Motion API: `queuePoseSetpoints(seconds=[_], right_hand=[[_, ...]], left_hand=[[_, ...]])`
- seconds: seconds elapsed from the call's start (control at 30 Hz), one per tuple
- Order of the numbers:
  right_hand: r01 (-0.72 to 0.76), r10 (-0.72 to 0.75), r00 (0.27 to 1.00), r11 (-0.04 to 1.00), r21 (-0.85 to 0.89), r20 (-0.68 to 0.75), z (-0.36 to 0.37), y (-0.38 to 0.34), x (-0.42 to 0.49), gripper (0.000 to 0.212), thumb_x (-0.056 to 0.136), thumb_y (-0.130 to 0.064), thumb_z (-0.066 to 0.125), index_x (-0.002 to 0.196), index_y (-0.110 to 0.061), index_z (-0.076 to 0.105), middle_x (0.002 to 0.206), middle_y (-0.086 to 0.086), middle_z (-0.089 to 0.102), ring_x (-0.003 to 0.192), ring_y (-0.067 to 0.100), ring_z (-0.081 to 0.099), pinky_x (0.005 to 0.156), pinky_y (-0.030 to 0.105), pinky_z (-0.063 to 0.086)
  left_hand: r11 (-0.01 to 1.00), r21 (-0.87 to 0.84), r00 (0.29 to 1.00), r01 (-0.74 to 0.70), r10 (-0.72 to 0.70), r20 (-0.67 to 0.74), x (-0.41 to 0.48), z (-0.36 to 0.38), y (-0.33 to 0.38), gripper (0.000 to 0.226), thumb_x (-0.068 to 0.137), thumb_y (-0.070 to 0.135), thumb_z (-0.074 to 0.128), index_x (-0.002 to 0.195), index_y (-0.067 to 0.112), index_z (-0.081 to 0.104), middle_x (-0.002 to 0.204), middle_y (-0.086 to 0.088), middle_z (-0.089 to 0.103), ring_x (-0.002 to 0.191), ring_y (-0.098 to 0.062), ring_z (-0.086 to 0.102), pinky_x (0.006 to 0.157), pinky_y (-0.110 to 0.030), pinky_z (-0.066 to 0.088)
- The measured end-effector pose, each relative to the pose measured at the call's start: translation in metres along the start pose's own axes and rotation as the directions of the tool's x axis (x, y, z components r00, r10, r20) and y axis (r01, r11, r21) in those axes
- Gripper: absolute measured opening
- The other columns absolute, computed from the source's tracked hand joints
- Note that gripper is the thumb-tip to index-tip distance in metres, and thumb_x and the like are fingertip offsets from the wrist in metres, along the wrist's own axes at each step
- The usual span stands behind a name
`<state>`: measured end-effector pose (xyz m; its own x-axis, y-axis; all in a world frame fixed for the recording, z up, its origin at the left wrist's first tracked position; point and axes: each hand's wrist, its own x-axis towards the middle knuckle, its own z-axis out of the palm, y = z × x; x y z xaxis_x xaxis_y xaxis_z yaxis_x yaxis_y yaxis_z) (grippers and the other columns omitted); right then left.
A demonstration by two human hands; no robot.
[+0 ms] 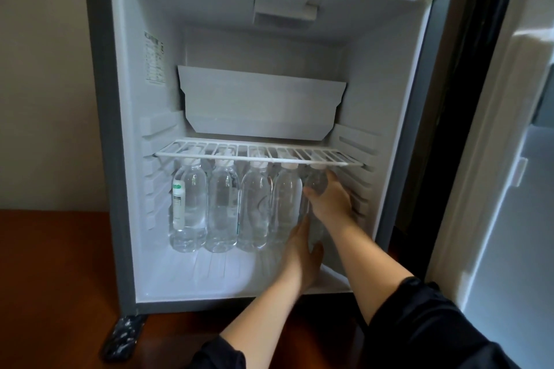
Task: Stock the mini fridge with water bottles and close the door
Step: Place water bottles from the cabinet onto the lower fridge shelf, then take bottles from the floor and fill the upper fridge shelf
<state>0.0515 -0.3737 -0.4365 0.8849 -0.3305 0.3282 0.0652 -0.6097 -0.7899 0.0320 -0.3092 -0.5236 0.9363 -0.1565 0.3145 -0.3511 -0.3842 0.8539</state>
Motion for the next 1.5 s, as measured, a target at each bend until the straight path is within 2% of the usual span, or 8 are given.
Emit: queuePoseSetpoints(seconds=[0.2, 0.4, 0.53, 0.63, 0.77, 1.03, 1.2, 1.5], right_hand=[[-0.076, 0.074, 0.997, 0.994, -0.075, -0.027, 0.0, 0.011, -0.016, 0.058, 0.092, -0.028, 0.055, 0.142, -0.008, 0.032, 0.133, 0.018, 0.052, 0.121, 0.035, 0.052, 0.097, 0.042, 0.046], [-0.092, 0.094, 0.995, 0.995, -0.046, 0.042, -0.008, 0.008, -0.048, 0.04, 0.096, -0.023, 0.05, 0.134, -0.012, 0.043, 0.131, 0.011, 0.054, 0.114, 0.029, 0.056, 0.088, 0.034, 0.047], [-0.031, 0.042, 0.988, 0.997, -0.075, 0.15, -0.013, 0.004, -0.074, 0.023, 0.093, -0.021, 0.053, 0.108, -0.006, 0.06, 0.096, 0.011, 0.06, 0.088, 0.028, 0.058, 0.08, 0.037, 0.052], [0.052, -0.034, 0.963, 0.997, -0.059, 0.269, -0.01, -0.003, -0.1, 0.018, 0.09, -0.02, 0.057, 0.095, -0.004, 0.063, 0.085, 0.014, 0.063, 0.086, 0.031, 0.065, 0.082, 0.046, 0.055], [0.106, -0.069, 0.887, 0.993, -0.057, 0.456, -0.009, -0.016, -0.142, 0.01, 0.09, -0.017, 0.058, 0.093, -0.009, 0.063, 0.088, 0.015, 0.066, 0.084, 0.032, 0.071, 0.074, 0.043, 0.059], [0.287, -0.224, 0.722, 0.958, 0.011, 0.655, 0.026, -0.047, -0.231, 0.013, 0.088, -0.017, 0.062, 0.094, -0.007, 0.068, 0.084, 0.014, 0.061, 0.068, 0.026, 0.057, 0.061, 0.032, 0.05], [0.258, -0.268, 0.555, 0.956, 0.143, 0.787, 0.059, -0.077, -0.296, 0.007, 0.094, -0.013, 0.051, 0.094, -0.009, 0.057, 0.079, 0.012, 0.058, 0.057, 0.018, 0.059, 0.049, 0.026, 0.05], [0.343, -0.303, 0.311, 0.92, 0.191, 0.901, 0.106, -0.128, -0.393, 0.004, 0.094, -0.013, 0.052, 0.092, -0.012, 0.055, 0.089, 0.008, 0.06, 0.065, 0.017, 0.064, 0.053, 0.023, 0.054]], left_hand=[[0.994, -0.082, 0.997, 0.078, -0.077, 0.008, -0.018, -0.015, 0.007, 0.052, 0.092, 0.002, 0.045, 0.142, 0.011, 0.034, 0.138, -0.012, 0.046, 0.129, -0.025, 0.045, 0.097, -0.021, 0.036], [0.974, 0.219, 0.993, 0.058, -0.079, 0.09, -0.05, -0.053, 0.013, 0.039, 0.093, 0.021, 0.05, 0.132, 0.016, 0.049, 0.131, -0.005, 0.056, 0.119, -0.022, 0.054, 0.103, -0.034, 0.043], [0.939, 0.341, 0.99, 0.044, -0.088, 0.113, -0.079, -0.087, 0.017, 0.026, 0.091, 0.022, 0.05, 0.114, 0.012, 0.059, 0.099, -0.005, 0.065, 0.098, -0.022, 0.061, 0.092, -0.031, 0.046], [0.909, 0.412, 0.987, 0.067, -0.12, 0.104, -0.108, -0.114, 0.017, 0.022, 0.09, 0.024, 0.052, 0.107, 0.014, 0.062, 0.1, -0.004, 0.065, 0.099, -0.022, 0.06, 0.092, -0.029, 0.045], [0.849, 0.521, 0.984, 0.084, -0.153, 0.091, -0.153, -0.15, 0.017, 0.018, 0.09, 0.02, 0.05, 0.099, 0.012, 0.063, 0.091, -0.002, 0.062, 0.082, -0.016, 0.053, 0.071, -0.021, 0.04], [0.737, 0.629, 0.956, 0.248, -0.29, -0.037, -0.264, -0.23, 0.018, 0.026, 0.091, 0.027, 0.053, 0.11, 0.013, 0.064, 0.097, -0.002, 0.065, 0.094, -0.017, 0.059, 0.091, -0.027, 0.044], [0.738, 0.584, 0.941, 0.338, -0.259, -0.217, -0.343, -0.26, 0.004, 0.025, 0.091, 0.026, 0.051, 0.111, 0.017, 0.062, 0.084, 0.01, 0.06, 0.075, -0.005, 0.055, 0.076, -0.023, 0.043], [0.619, 0.563, 0.836, 0.548, -0.43, -0.341, -0.462, -0.312, -0.02, 0.032, 0.095, 0.031, 0.048, 0.123, 0.017, 0.054, 0.118, 0.003, 0.058, 0.106, -0.014, 0.055, 0.083, -0.023, 0.044]])
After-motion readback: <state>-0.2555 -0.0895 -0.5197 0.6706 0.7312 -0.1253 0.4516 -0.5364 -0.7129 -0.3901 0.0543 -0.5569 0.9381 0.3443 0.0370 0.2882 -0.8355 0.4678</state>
